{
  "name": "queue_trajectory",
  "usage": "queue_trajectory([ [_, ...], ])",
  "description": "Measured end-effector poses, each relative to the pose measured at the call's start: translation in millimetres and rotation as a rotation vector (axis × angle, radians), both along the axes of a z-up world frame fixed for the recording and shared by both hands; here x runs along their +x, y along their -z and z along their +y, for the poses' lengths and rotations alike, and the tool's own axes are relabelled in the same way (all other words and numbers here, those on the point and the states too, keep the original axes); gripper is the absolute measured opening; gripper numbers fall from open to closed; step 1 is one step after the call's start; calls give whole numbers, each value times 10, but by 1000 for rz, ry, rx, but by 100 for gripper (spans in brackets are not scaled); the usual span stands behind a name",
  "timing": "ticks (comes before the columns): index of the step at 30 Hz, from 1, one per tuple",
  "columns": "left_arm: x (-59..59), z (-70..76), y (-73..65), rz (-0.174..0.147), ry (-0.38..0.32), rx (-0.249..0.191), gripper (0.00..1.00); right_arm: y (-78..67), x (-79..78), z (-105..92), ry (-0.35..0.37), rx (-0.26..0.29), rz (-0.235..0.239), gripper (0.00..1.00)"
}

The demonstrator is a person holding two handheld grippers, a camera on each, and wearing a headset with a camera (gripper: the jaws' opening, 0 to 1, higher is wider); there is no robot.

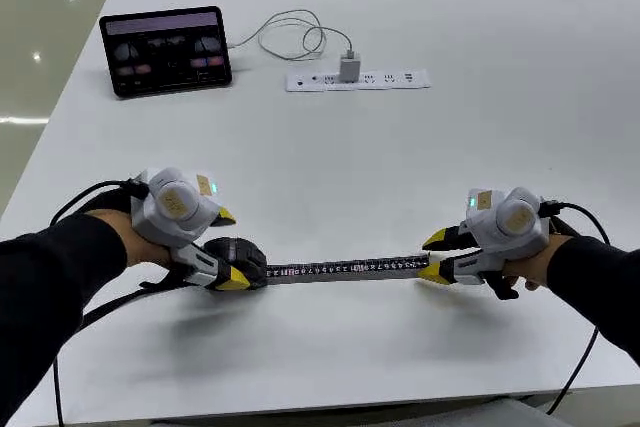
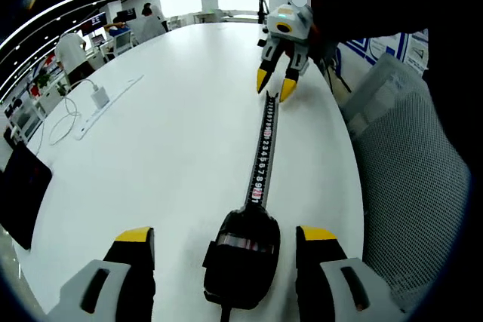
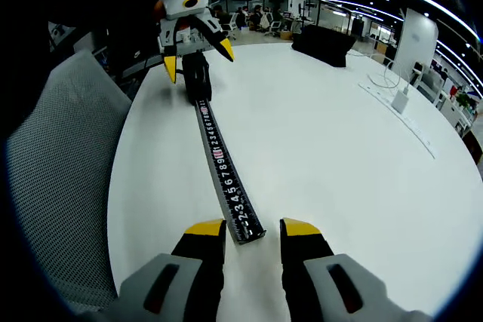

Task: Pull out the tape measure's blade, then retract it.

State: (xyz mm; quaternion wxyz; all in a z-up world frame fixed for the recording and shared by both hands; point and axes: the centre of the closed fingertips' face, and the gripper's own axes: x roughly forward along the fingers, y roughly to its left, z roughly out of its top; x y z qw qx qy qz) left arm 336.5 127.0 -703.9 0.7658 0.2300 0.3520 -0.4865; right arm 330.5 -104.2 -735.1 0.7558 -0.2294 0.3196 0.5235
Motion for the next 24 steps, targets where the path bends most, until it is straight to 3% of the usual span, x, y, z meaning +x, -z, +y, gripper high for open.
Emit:
queue_trajectory([
  [5,42,39,-84,-40,-55,-33,94,-174,-57,8,36,31,-31,34],
  [7,30,68,-101,-21,-99,-61,97,-180,-61,-24,54,41,-28,38],
  [9,-7,119,-93,22,-156,-83,98,-181,-76,-76,69,44,-23,39],
  [11,12,225,-69,6,-204,-76,100,-186,-114,-128,81,40,-26,41],
  [12,22,234,-85,-4,-221,-97,100,-185,-114,-157,95,37,-32,43],
  [14,-17,271,-121,16,-285,-164,100,-192,-135,-223,129,44,-33,45],
  [18,-43,464,-212,9,-450,-293,100,-224,-205,-308,185,59,-35,51],
  [20,-119,587,-161,-3,-479,-255,100,-240,-217,-351,206,64,-41,53],
  [24,-263,641,-170,-28,-480,-233,100,-289,-252,-400,246,84,-38,55],
])
